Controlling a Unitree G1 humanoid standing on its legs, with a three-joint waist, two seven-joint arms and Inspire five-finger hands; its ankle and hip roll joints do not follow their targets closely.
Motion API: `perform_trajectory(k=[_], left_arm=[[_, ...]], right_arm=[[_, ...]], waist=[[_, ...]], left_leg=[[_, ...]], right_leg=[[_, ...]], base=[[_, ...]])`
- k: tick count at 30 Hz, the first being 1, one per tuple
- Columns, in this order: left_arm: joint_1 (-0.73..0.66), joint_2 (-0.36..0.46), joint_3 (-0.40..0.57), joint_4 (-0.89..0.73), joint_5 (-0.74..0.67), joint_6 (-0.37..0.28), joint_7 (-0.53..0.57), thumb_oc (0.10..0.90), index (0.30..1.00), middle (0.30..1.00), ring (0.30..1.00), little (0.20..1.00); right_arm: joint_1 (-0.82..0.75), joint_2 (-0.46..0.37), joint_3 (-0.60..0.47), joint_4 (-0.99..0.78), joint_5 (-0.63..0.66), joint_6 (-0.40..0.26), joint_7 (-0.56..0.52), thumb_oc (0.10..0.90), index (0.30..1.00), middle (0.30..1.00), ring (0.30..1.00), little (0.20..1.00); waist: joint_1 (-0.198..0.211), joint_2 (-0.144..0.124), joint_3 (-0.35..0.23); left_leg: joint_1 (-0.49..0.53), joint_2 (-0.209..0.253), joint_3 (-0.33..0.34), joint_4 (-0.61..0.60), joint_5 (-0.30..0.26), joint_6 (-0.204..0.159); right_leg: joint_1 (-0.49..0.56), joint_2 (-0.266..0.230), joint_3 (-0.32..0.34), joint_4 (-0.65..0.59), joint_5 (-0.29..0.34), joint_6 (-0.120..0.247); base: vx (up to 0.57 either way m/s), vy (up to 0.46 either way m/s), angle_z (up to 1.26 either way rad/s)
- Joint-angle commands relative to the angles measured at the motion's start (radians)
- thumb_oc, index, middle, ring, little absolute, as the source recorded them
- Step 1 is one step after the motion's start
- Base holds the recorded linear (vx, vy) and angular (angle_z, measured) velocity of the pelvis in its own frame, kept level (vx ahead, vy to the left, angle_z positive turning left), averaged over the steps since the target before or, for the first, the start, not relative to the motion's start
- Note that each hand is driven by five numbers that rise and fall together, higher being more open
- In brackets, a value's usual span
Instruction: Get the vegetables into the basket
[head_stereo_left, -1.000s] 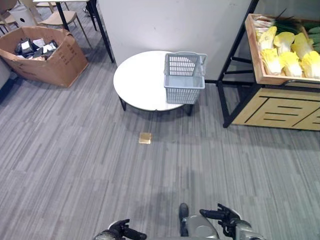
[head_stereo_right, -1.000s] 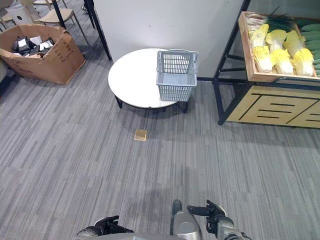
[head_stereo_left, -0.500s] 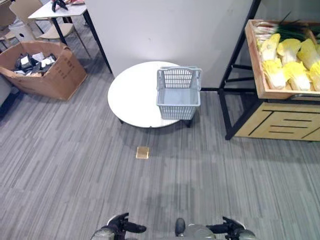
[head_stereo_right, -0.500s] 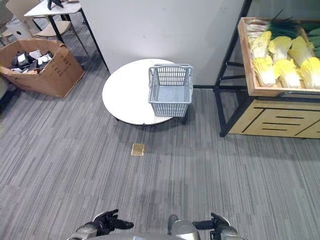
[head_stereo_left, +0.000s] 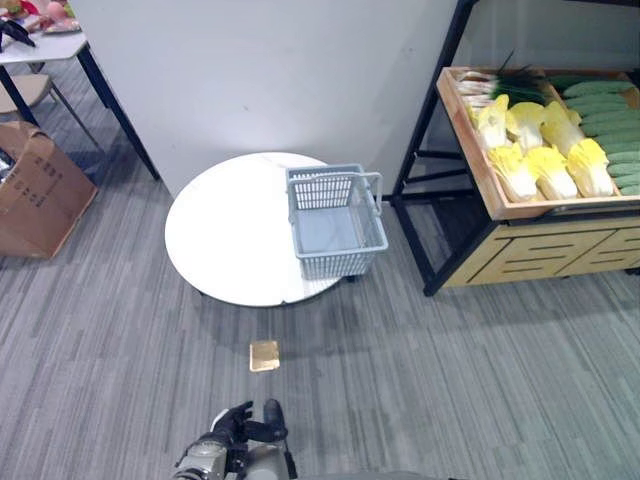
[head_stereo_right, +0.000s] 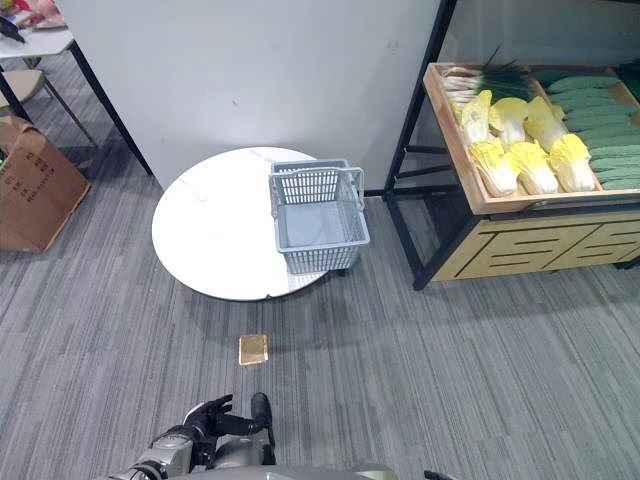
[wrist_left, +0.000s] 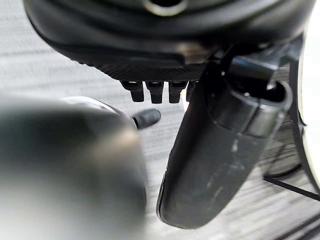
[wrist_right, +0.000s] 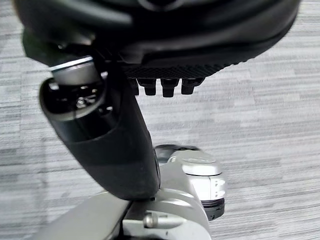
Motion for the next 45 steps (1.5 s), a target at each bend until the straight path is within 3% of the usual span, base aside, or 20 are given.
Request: perform_trajectory(k=[1,11,15,17,18,19,20,24,28,36,38,39,41,42,43,45], left_arm=[[0.054,-0.015,-0.048,0.02,0.048,0.008,0.008,0.9,1.0,1.0,1.0,1.0],[0.054,-0.005,-0.033,0.026,0.044,0.006,0.007,0.9,1.0,1.0,1.0,1.0],[0.049,0.007,-0.029,0.024,0.05,0.008,0.001,0.9,1.0,1.0,1.0,1.0],[0.039,0.021,-0.025,0.021,0.045,0.009,0.001,0.9,1.0,1.0,1.0,1.0],[0.038,0.021,-0.025,0.021,0.045,0.009,0.001,0.9,1.0,1.0,1.0,1.0],[0.031,0.023,-0.031,0.018,0.038,0.009,-0.001,0.9,1.0,1.0,1.0,1.0],[0.031,0.024,-0.033,0.021,0.038,0.011,-0.003,0.9,1.0,1.0,1.0,1.0],[0.021,0.024,-0.044,0.034,0.054,0.012,0.002,0.9,1.0,1.0,1.0,1.0],[0.025,0.024,-0.046,0.04,0.059,0.009,-0.002,0.9,1.0,1.0,1.0,1.0],[0.058,0.018,-0.028,0.045,0.063,0.014,0.0,0.9,1.0,1.0,1.0,1.0],[0.078,0.023,-0.013,0.023,0.066,0.011,0.008,0.9,1.0,1.0,1.0,1.0],[0.079,0.023,-0.013,0.023,0.066,0.011,0.008,0.9,1.0,1.0,1.0,1.0],[0.108,0.015,0.007,-0.005,0.072,0.008,0.014,0.9,1.0,1.0,1.0,1.0],[0.109,0.014,0.006,-0.005,0.072,0.008,0.015,0.9,1.0,1.0,1.0,1.0],[0.114,0.004,0.011,-0.001,0.085,0.009,0.026,0.9,1.0,1.0,1.0,1.0],[0.111,-0.009,0.014,0.001,0.095,0.007,0.035,0.9,1.0,1.0,1.0,1.0]], right_arm=[[-0.02,-0.014,0.014,-0.034,-0.034,0.006,0.01,0.9,1.0,1.0,1.0,1.0],[-0.034,0.003,0.016,-0.029,-0.049,0.015,0.019,0.9,1.0,1.0,1.0,1.0],[-0.037,0.011,0.012,-0.03,-0.047,0.016,0.027,0.9,1.0,1.0,1.0,1.0],[-0.043,0.013,0.013,-0.036,-0.038,0.016,0.032,0.9,1.0,1.0,1.0,1.0],[-0.043,0.014,0.013,-0.036,-0.038,0.016,0.032,0.9,1.0,1.0,1.0,1.0],[-0.048,0.011,0.012,-0.043,-0.035,0.015,0.028,0.9,1.0,1.0,1.0,1.0],[-0.045,0.013,0.013,-0.045,-0.031,0.016,0.029,0.9,1.0,1.0,1.0,1.0],[-0.034,0.018,0.017,-0.045,-0.028,0.016,0.025,0.9,1.0,1.0,1.0,1.0],[-0.029,0.024,0.024,-0.037,-0.024,0.014,0.016,0.9,1.0,1.0,1.0,1.0],[-0.02,0.014,0.014,-0.094,0.006,-0.015,0.003,0.9,1.0,1.0,1.0,1.0],[-0.011,-0.011,0.018,-0.321,0.008,-0.049,-0.021,0.9,1.0,1.0,1.0,1.0],[-0.011,-0.011,0.018,-0.322,0.008,-0.048,-0.021,0.9,1.0,1.0,1.0,1.0],[0.063,-0.079,-0.015,-0.686,-0.029,-0.077,-0.038,0.9,1.0,1.0,1.0,1.0],[0.067,-0.08,-0.016,-0.691,-0.029,-0.074,-0.038,0.9,1.0,1.0,1.0,1.0],[0.081,-0.115,-0.039,-0.88,-0.06,-0.093,-0.041,0.9,1.0,1.0,1.0,1.0],[0.087,-0.143,-0.05,-0.997,-0.101,-0.105,-0.044,0.9,1.0,1.0,1.0,1.0]], waist=[[0.017,0.027,-0.002],[0.022,-0.004,-0.041],[0.031,-0.017,-0.04],[0.022,-0.02,-0.008],[0.024,-0.02,-0.009],[0.016,-0.011,0.017],[0.012,-0.003,0.024],[-0.015,-0.017,0.025],[-0.012,-0.03,0.007],[-0.001,-0.026,-0.044],[-0.004,-0.025,-0.049],[-0.004,-0.025,-0.049],[-0.014,-0.024,-0.049],[-0.014,-0.023,-0.05],[-0.019,-0.022,-0.052],[-0.02,-0.021,-0.055]], left_leg=[[0.093,0.09,0.027,0.012,-0.035,-0.161],[0.13,0.036,0.064,0.012,-0.123,-0.111],[0.144,0.02,0.074,0.012,-0.152,-0.084],[0.16,0.017,0.072,0.012,-0.163,-0.07],[0.158,0.017,0.074,0.012,-0.163,-0.069],[0.172,0.022,0.071,0.012,-0.17,-0.061],[0.182,0.023,0.067,0.012,-0.177,-0.061],[0.21,0.0,0.036,0.012,-0.201,-0.079],[0.208,0.003,0.034,0.012,-0.211,-0.082],[0.225,0.008,0.015,0.012,-0.21,-0.1],[0.231,0.013,0.014,0.012,-0.209,-0.107],[0.231,0.013,0.014,0.012,-0.209,-0.107],[0.236,0.015,0.014,0.012,-0.209,-0.111],[0.237,0.015,0.014,0.012,-0.209,-0.111],[0.239,0.016,0.016,0.012,-0.209,-0.112],[0.241,0.018,0.014,0.012,-0.21,-0.112]], right_leg=[[-0.061,-0.008,-0.014,0.005,0.069,0.059],[-0.058,-0.072,0.004,0.017,0.088,0.099],[-0.128,-0.081,0.016,0.176,0.083,0.126],[-0.248,-0.078,0.024,0.362,0.171,0.162],[-0.253,-0.079,0.026,0.367,0.169,0.162],[-0.311,-0.086,0.016,0.473,0.21,0.164],[-0.343,-0.089,0.003,0.49,0.214,0.157],[-0.384,-0.08,-0.031,0.268,0.19,0.122],[-0.287,-0.054,-0.001,0.126,0.182,0.119],[-0.156,-0.055,-0.029,0.009,0.161,0.107],[-0.143,-0.052,-0.026,0.005,0.156,0.107],[-0.143,-0.052,-0.026,0.005,0.156,0.107],[-0.137,-0.05,-0.025,0.005,0.154,0.108],[-0.136,-0.05,-0.025,0.005,0.153,0.109],[-0.133,-0.05,-0.026,0.005,0.15,0.11],[-0.132,-0.05,-0.028,0.005,0.149,0.11]], base=[[0.07,0.094,0.23],[0.08,0.108,0.0],[0.03,0.119,-0.06],[-0.03,0.12,-0.12],[-0.01,0.115,-0.09],[0.04,0.125,-0.05],[0.1,0.141,0.17],[0.17,-0.003,0.15],[0.04,-0.021,0.49],[0.08,-0.035,-0.01],[0.02,-0.033,0.04],[0.0,0.0,0.0],[0.0,0.0,0.0],[0.0,0.0,0.0],[0.0,-0.007,-0.11],[0.01,-0.01,-0.16]])
